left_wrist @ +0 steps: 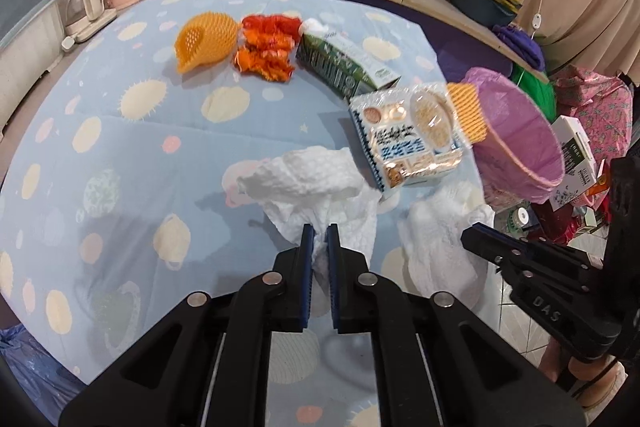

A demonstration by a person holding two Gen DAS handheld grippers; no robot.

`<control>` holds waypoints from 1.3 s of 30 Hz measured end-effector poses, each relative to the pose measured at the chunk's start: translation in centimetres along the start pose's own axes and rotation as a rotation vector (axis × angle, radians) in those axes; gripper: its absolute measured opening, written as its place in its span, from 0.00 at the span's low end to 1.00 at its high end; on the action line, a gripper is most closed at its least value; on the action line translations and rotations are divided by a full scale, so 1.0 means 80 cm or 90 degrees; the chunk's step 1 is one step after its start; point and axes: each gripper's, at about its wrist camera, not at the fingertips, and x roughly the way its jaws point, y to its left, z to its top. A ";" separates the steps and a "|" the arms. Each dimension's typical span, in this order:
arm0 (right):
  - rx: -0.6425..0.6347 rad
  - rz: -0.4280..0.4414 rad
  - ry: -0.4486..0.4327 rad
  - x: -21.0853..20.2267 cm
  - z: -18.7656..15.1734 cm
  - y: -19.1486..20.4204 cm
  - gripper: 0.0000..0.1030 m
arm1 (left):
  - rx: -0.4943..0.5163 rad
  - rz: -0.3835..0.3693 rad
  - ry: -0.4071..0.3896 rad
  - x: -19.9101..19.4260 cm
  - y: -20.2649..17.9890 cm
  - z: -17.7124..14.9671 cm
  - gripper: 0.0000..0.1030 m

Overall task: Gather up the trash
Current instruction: 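Carry the white tissues over the wastebasket and open both tools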

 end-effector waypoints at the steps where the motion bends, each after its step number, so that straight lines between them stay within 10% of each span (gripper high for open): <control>1: 0.002 0.011 -0.012 -0.011 0.004 0.001 0.05 | 0.000 -0.005 -0.006 -0.009 -0.001 0.003 0.06; 9: -0.013 0.037 -0.169 -0.132 0.059 0.011 0.05 | 0.039 -0.039 -0.077 -0.073 -0.038 0.050 0.06; 18: 0.012 -0.063 -0.304 -0.211 0.138 -0.065 0.05 | 0.137 -0.091 -0.145 -0.083 -0.142 0.133 0.06; 39: 0.157 -0.182 -0.210 -0.125 0.162 -0.263 0.05 | 0.246 -0.140 -0.067 0.087 -0.329 0.172 0.06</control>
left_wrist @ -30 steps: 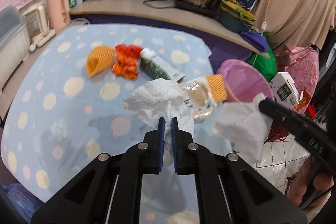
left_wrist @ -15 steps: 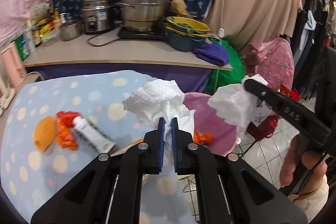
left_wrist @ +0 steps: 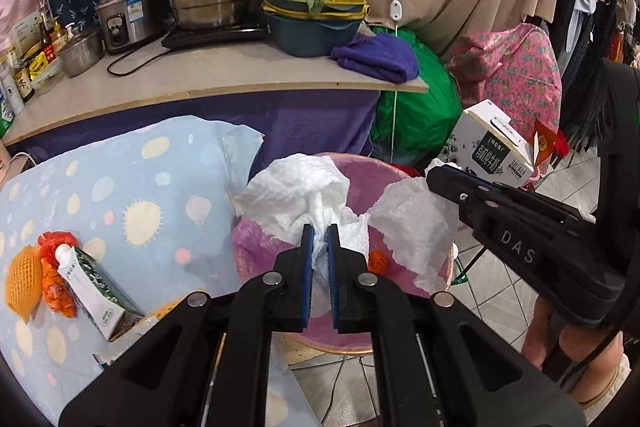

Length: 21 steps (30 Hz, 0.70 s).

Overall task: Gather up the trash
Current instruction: 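Carry the white tissues over the wastebasket and open both tools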

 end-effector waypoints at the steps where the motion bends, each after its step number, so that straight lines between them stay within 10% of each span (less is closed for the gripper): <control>1: 0.000 -0.002 0.005 0.005 0.000 -0.001 0.05 | -0.002 0.000 0.003 0.006 -0.001 -0.001 0.06; 8: 0.003 -0.012 0.018 0.023 -0.002 -0.008 0.24 | 0.006 0.008 0.019 0.027 -0.008 -0.004 0.10; 13: 0.006 -0.012 0.001 0.015 0.000 -0.007 0.43 | 0.010 0.046 -0.001 0.021 -0.011 -0.006 0.51; 21: -0.010 -0.010 -0.014 0.002 0.000 0.005 0.46 | 0.014 0.055 -0.005 0.013 -0.012 -0.009 0.51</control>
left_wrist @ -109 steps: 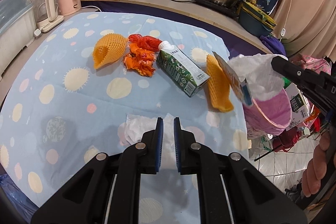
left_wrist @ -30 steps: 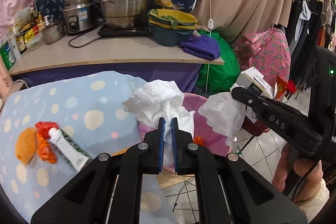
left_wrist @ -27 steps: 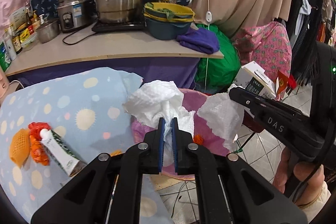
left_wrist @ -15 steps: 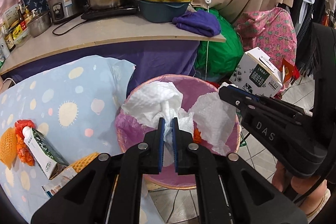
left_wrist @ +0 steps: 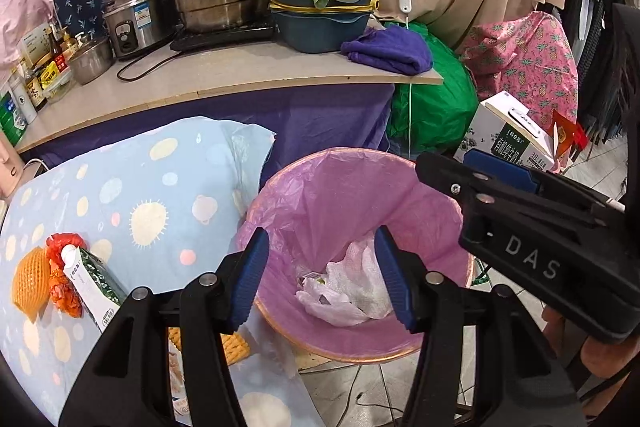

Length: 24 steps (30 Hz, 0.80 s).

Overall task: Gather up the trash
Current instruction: 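Carry the white tissues over the wastebasket and open both tools, then grasp the snack bag with the left tool while the right tool grasps the orange foam net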

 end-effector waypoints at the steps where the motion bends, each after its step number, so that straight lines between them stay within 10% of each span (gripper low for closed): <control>1: -0.002 0.002 0.000 -0.001 0.000 0.001 0.46 | -0.002 0.001 0.002 0.000 0.001 -0.001 0.51; 13: -0.032 0.008 -0.006 -0.015 -0.013 0.031 0.46 | -0.040 0.028 0.012 -0.021 0.036 -0.022 0.57; 24: -0.067 0.067 0.032 -0.016 -0.069 0.098 0.51 | -0.154 0.095 0.061 -0.054 0.156 -0.121 0.73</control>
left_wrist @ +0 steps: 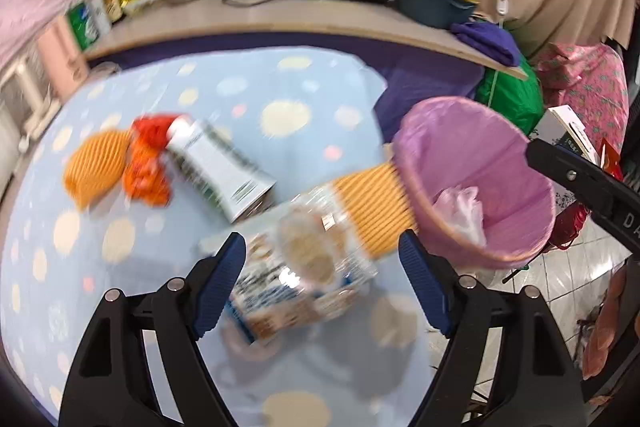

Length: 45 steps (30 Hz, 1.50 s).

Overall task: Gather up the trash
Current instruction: 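Grasp the snack bag with the left tool while the right tool grasps the orange foam net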

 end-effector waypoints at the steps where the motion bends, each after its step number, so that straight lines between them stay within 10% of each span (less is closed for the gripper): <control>1: -0.005 0.003 0.007 0.005 -0.007 0.008 0.51 | -0.014 -0.003 0.008 0.001 0.014 -0.007 0.73; 18: -0.017 0.041 0.086 0.072 -0.061 0.066 0.52 | -0.142 -0.125 0.038 0.069 0.103 -0.054 0.71; 24: -0.012 0.046 0.101 0.098 -0.053 0.067 0.52 | -0.134 -0.174 0.042 0.070 0.099 -0.053 0.27; 45: -0.034 0.093 0.153 0.143 -0.061 0.090 0.28 | -0.120 -0.045 0.014 -0.023 0.155 -0.076 0.09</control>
